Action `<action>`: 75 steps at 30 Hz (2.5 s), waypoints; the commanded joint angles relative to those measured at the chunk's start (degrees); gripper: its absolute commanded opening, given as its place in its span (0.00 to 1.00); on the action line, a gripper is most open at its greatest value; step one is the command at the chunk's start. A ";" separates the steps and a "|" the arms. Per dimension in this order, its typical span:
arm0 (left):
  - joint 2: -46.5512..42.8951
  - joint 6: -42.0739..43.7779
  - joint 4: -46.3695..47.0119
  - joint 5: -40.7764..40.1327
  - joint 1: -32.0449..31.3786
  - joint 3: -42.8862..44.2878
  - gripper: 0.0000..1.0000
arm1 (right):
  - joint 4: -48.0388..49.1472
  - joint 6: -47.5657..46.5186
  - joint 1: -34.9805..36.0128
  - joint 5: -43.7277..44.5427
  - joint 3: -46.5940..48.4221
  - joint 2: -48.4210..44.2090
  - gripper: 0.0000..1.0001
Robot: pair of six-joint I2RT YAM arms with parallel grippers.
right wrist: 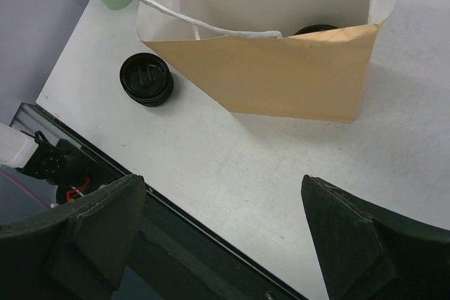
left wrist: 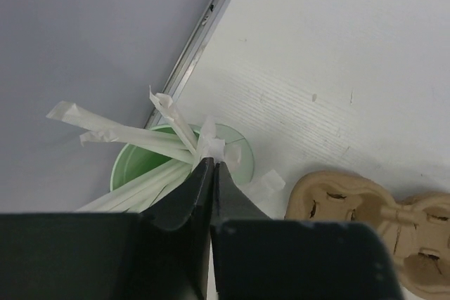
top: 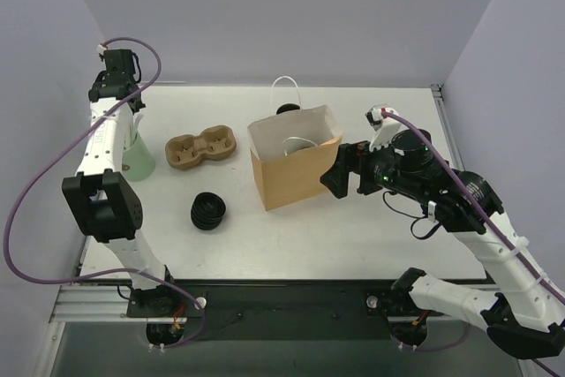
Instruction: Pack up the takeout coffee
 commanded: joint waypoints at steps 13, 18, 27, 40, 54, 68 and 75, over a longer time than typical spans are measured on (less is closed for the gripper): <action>-9.49 -1.79 -4.47 -5.87 -1.20 8.17 0.00 | 0.51 -2.62 -0.21 -0.24 3.07 -0.17 1.00; -11.26 -3.28 -9.65 -4.83 -3.75 17.38 0.00 | 0.51 -1.92 -0.21 -1.30 2.18 -1.58 1.00; -16.35 -10.30 -18.35 1.24 -9.11 28.21 0.00 | -1.59 -2.27 -0.13 -2.62 4.73 -4.22 1.00; -21.98 -30.16 2.10 50.09 -11.92 24.97 0.00 | -3.09 -1.04 -0.13 0.46 5.96 -6.94 1.00; -27.25 -42.06 23.47 60.49 -18.33 -0.86 0.00 | -5.02 -0.86 -0.21 2.48 7.02 -8.44 1.00; -27.61 -34.69 20.16 57.85 -19.93 -14.59 0.50 | -8.89 2.29 -0.21 6.70 7.37 -7.65 1.00; -26.55 -25.36 10.12 57.85 -19.93 -7.12 0.74 | -10.47 8.17 -0.13 12.65 9.83 -3.79 1.00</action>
